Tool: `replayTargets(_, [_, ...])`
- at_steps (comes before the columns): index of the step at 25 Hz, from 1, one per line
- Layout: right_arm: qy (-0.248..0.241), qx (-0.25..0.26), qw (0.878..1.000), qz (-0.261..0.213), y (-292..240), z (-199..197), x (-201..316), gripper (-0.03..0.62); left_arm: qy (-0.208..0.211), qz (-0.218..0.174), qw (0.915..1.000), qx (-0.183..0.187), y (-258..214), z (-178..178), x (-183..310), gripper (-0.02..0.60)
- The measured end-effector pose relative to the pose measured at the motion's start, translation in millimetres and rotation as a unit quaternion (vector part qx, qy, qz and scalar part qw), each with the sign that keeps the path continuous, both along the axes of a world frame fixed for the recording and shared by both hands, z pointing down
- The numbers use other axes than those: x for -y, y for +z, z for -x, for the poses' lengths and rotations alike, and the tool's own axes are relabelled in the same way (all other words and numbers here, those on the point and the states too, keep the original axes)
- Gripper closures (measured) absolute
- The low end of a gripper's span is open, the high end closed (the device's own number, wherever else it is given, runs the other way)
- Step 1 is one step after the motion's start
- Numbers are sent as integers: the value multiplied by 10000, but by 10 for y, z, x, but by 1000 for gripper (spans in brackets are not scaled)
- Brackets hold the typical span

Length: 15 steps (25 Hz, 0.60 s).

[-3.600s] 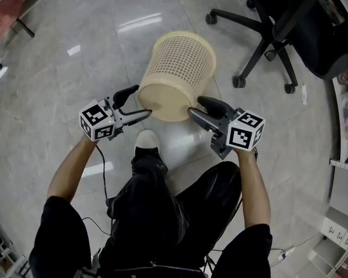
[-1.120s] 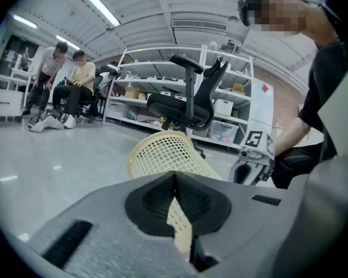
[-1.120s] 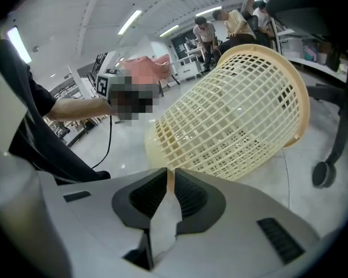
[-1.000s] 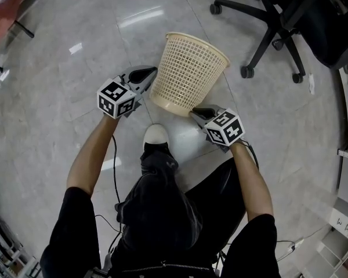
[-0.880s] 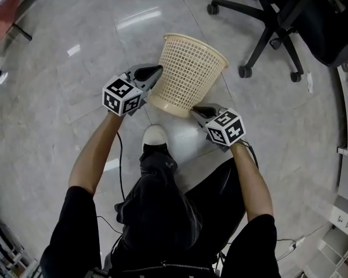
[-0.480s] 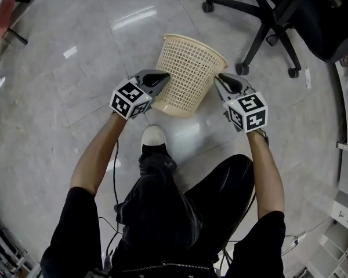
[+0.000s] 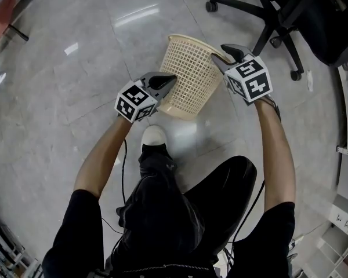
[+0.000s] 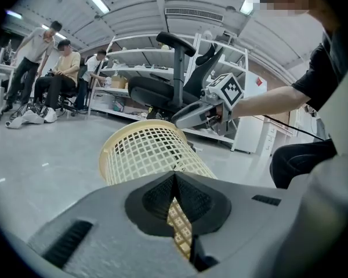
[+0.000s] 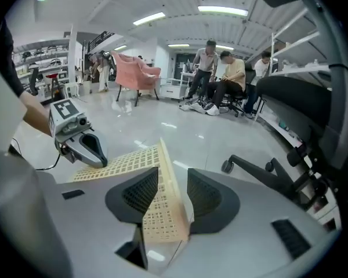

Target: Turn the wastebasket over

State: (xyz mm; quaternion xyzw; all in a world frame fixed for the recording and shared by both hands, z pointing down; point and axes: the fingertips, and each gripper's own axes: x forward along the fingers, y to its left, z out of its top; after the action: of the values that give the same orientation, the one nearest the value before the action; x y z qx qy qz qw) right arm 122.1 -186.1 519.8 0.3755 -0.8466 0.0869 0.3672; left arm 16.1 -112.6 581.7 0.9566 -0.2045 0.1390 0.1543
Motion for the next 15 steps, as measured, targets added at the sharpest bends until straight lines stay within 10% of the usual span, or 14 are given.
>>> replayTargets(15, [-237, 64, 9990, 386, 149, -28, 52, 522, -59, 97, 9997, -215, 13, -45, -19, 578])
